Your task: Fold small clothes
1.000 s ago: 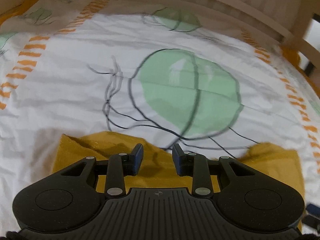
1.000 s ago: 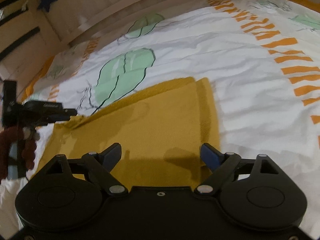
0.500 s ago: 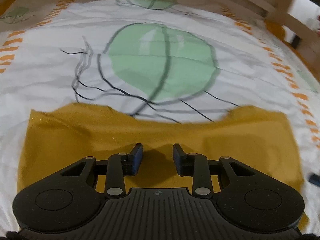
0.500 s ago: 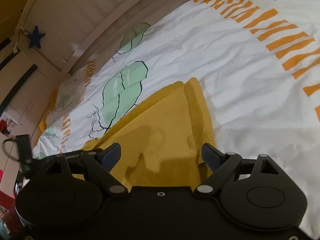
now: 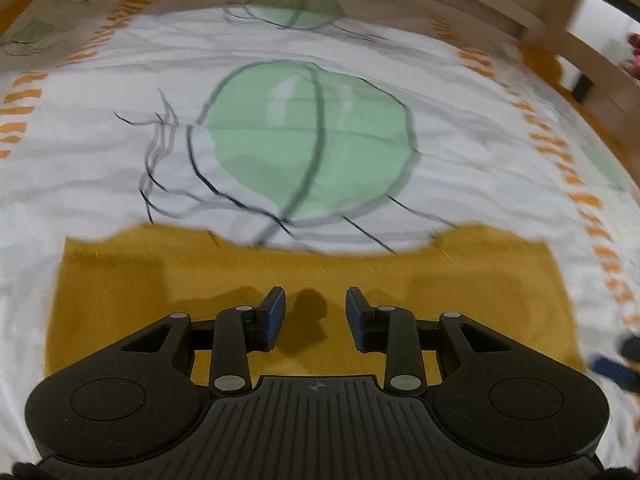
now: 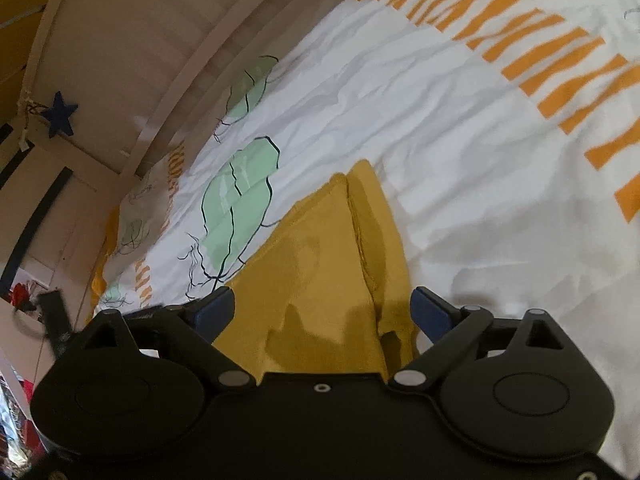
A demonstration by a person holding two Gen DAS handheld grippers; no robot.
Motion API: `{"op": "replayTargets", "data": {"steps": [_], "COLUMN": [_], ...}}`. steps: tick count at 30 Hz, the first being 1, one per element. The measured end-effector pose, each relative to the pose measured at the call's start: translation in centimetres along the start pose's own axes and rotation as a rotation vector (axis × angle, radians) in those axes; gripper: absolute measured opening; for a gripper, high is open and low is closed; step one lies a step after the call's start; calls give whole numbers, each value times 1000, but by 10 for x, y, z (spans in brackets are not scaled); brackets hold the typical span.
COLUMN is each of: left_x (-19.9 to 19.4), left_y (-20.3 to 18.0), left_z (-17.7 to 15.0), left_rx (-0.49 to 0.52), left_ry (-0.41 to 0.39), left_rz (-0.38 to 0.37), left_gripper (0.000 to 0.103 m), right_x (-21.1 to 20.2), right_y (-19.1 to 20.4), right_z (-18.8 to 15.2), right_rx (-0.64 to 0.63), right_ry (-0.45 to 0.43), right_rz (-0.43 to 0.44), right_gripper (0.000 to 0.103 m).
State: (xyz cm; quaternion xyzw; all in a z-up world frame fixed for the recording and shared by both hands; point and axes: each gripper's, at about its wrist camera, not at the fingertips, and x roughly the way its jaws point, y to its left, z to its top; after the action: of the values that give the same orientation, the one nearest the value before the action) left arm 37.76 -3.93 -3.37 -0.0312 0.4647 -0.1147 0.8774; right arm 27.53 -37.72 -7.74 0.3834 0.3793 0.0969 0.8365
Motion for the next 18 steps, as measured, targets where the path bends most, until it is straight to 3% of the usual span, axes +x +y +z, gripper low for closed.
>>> {"op": "replayTargets", "data": {"steps": [4,9,18], "left_x": [-26,-48,-41], "left_y": [-13,-20,-24], "left_z": [-32,-70,-112], "left_rx": [16,12,15], "left_ry": [39,77,91], "left_rz": [-68,-101,-45], "left_gripper": [40,41,41], "right_x": [6,9,12], "right_y": [-3,-6,-14], "right_z": [-3,-5,-7], "right_rx": [17,20,53], "right_ry": [31,52,70], "right_rz": [9,-1,4], "right_gripper": [101,102,102]}}
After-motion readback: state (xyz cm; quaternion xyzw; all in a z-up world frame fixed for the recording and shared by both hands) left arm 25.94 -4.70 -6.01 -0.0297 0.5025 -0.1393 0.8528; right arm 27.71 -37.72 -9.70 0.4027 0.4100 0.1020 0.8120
